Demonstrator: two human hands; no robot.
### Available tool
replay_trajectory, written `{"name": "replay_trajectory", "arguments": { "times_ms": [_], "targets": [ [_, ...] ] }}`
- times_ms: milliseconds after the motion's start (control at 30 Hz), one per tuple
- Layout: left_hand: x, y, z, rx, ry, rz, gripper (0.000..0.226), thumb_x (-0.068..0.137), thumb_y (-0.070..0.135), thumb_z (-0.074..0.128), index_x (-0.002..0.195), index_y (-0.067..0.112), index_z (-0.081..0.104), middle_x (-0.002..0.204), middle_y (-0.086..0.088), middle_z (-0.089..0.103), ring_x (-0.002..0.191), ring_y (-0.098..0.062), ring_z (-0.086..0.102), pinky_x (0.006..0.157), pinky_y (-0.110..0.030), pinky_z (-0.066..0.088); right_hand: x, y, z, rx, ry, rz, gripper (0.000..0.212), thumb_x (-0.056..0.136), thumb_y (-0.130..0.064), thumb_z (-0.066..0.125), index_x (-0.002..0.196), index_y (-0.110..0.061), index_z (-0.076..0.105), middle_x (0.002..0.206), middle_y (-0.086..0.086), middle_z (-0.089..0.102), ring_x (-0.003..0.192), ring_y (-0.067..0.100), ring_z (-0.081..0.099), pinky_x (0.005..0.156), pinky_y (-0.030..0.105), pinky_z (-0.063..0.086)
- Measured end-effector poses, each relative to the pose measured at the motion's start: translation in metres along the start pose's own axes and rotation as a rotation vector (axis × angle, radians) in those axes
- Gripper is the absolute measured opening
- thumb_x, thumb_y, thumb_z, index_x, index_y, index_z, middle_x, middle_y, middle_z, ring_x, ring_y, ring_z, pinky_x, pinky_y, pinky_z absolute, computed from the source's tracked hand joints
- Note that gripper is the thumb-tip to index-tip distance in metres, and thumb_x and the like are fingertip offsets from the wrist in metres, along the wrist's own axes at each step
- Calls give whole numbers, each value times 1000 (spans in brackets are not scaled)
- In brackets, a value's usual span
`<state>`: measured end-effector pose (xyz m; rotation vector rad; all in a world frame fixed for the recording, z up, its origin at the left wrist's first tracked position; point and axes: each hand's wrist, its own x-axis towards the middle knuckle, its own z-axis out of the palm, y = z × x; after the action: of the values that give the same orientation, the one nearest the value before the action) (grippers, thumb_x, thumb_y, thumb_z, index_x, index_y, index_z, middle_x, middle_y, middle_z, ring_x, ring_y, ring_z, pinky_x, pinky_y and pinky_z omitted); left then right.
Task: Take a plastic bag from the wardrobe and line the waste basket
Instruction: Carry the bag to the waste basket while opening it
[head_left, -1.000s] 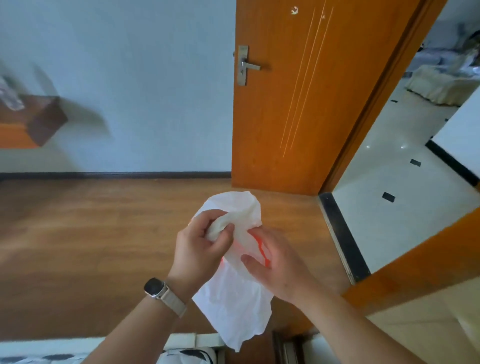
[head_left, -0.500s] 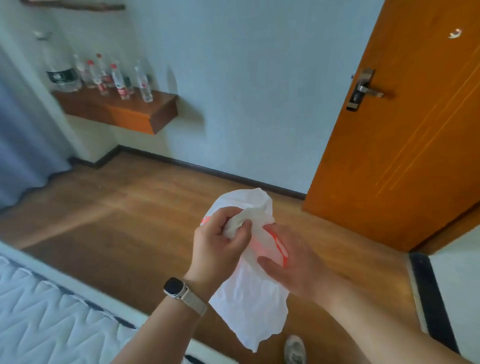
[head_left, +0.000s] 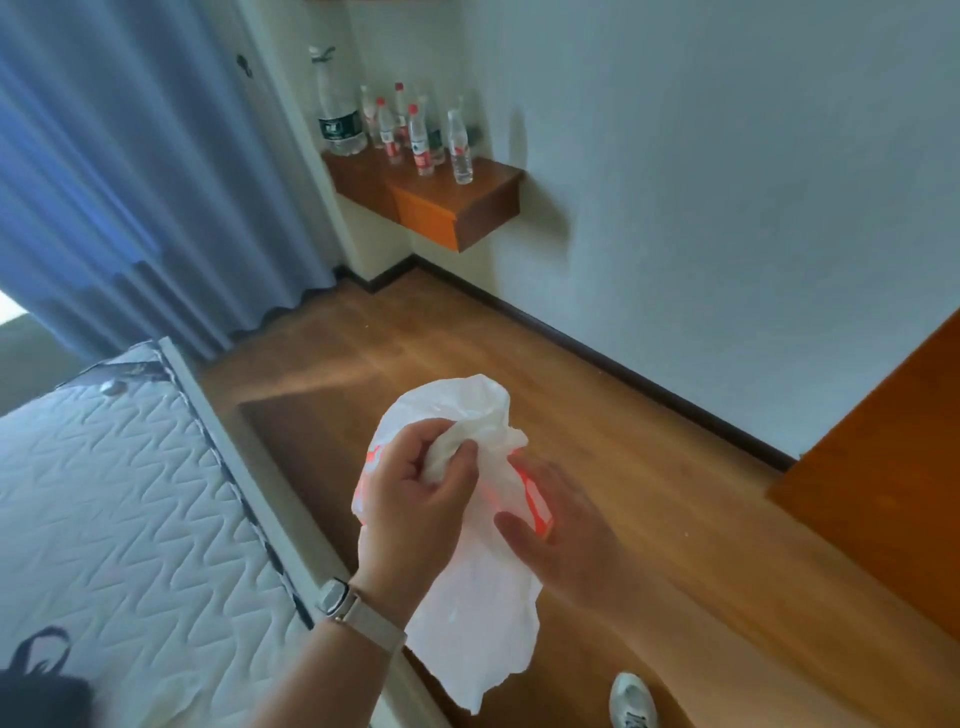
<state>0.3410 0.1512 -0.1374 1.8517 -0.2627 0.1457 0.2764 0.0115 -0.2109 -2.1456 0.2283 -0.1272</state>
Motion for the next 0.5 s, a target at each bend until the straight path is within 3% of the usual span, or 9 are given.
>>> {"name": "replay_trajectory", "arguments": {
  "times_ms": [100, 233, 400, 500],
  "targets": [
    [16, 14, 52, 35, 24, -5, 12, 78, 31, 67, 85, 40, 64, 83, 20, 67, 80, -7, 65, 69, -28, 54, 23, 27, -36, 22, -10, -43, 59, 85, -71, 45, 138, -52, 27, 142, -27, 39, 123, 5, 47, 101, 34, 49],
    [34, 33, 113, 73, 28, 9, 37, 84, 14, 71, 78, 49, 63, 81, 23, 66, 79, -5, 63, 66, -16, 50, 51, 61, -80, 44, -42, -28, 60, 86, -72, 44, 139, -56, 21, 145, -30, 35, 128, 5, 44, 103, 38, 48],
    [55, 44, 157, 88, 18, 27, 19, 83, 23, 70, 81, 41, 62, 81, 20, 66, 78, -6, 63, 65, -15, 51, 80, 87, -116, 53, -17, -27, 62, 84, -75, 42, 140, -51, 29, 143, -29, 38, 127, 5, 46, 103, 40, 49],
    [64, 50, 169, 93, -1, 28, 23, 84, 18, 70, 84, 40, 62, 80, 17, 66, 78, -7, 63, 65, -17, 52, 90, 91, -132, 69, -16, -43, 59, 85, -73, 45, 138, -49, 33, 140, -28, 41, 122, 5, 50, 99, 40, 53]
  ]
}}
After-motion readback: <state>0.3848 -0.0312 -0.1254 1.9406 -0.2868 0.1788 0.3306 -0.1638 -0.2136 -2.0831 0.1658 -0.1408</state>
